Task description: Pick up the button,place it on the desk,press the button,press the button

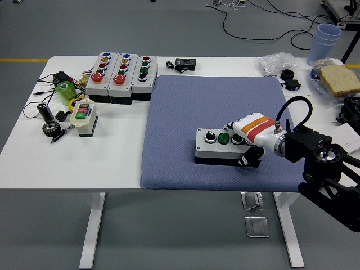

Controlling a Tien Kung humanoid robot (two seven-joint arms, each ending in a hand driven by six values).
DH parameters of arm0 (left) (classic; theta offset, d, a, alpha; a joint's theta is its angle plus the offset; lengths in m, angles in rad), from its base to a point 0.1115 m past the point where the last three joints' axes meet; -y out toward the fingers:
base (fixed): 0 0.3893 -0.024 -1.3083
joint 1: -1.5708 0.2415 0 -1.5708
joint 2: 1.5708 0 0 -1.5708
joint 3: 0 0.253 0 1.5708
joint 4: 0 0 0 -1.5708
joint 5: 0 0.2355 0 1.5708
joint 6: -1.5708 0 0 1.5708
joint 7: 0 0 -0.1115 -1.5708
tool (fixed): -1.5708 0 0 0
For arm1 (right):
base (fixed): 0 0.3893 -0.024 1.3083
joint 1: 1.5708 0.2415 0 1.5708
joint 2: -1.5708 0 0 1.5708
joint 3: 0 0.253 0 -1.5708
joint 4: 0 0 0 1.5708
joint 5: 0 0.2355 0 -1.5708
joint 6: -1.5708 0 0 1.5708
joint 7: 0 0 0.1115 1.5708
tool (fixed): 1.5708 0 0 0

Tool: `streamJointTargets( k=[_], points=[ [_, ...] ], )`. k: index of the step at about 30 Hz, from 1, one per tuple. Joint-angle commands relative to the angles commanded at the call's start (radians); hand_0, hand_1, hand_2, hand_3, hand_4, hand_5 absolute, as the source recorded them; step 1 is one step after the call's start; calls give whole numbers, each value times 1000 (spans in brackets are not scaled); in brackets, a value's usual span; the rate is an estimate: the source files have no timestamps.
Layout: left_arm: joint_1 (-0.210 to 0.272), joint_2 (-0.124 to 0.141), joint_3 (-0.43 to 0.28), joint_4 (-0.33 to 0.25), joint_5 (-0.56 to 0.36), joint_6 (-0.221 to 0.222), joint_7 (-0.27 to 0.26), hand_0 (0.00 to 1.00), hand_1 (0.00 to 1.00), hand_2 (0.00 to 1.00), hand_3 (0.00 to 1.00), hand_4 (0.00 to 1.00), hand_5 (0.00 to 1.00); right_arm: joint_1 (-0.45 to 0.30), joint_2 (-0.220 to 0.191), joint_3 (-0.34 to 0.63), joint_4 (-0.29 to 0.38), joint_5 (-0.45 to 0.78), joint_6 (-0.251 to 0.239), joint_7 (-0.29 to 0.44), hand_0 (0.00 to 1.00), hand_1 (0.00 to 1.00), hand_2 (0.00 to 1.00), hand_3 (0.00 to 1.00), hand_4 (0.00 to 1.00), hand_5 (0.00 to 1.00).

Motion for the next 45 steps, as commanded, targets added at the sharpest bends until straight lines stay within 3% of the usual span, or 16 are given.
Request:
streamJointTargets(
  k=[4,5,16,26,35,41,42,45],
  points=[
    [2,-1,1,0,2,0,0,645,607,602,565,308,860,-3,0,0,3,7,-6,9,850,697,794,907,966,224],
    [3,-1,1,0,3,0,0,646,607,602,565,308,861,-4,0,1,4,11,-8,12,900,773,882,951,972,207],
    [10,-2,2,0,10,-1,1,645,607,602,566,308,861,-20,-11,28,22,33,-59,45,912,812,921,971,985,169],
    [12,-2,5,0,8,-1,0,645,606,602,563,308,860,-41,-40,85,26,18,-23,28,917,826,937,983,987,175],
    [8,-1,9,0,1,1,-1,645,607,602,563,308,860,-76,-81,128,132,77,17,26,917,827,938,984,988,160],
    [4,1,11,0,-3,2,-2,644,606,603,563,308,859,-130,-116,206,244,101,-71,-27,904,805,923,978,988,151],
    [3,2,11,0,-3,2,-2,644,606,602,563,310,858,-135,-119,216,254,102,-86,-39,707,556,710,910,938,188],
    [1,3,12,0,-1,2,-2,644,606,602,563,310,858,-158,-132,243,278,121,-123,-67,707,556,710,910,938,188]
  ],
)
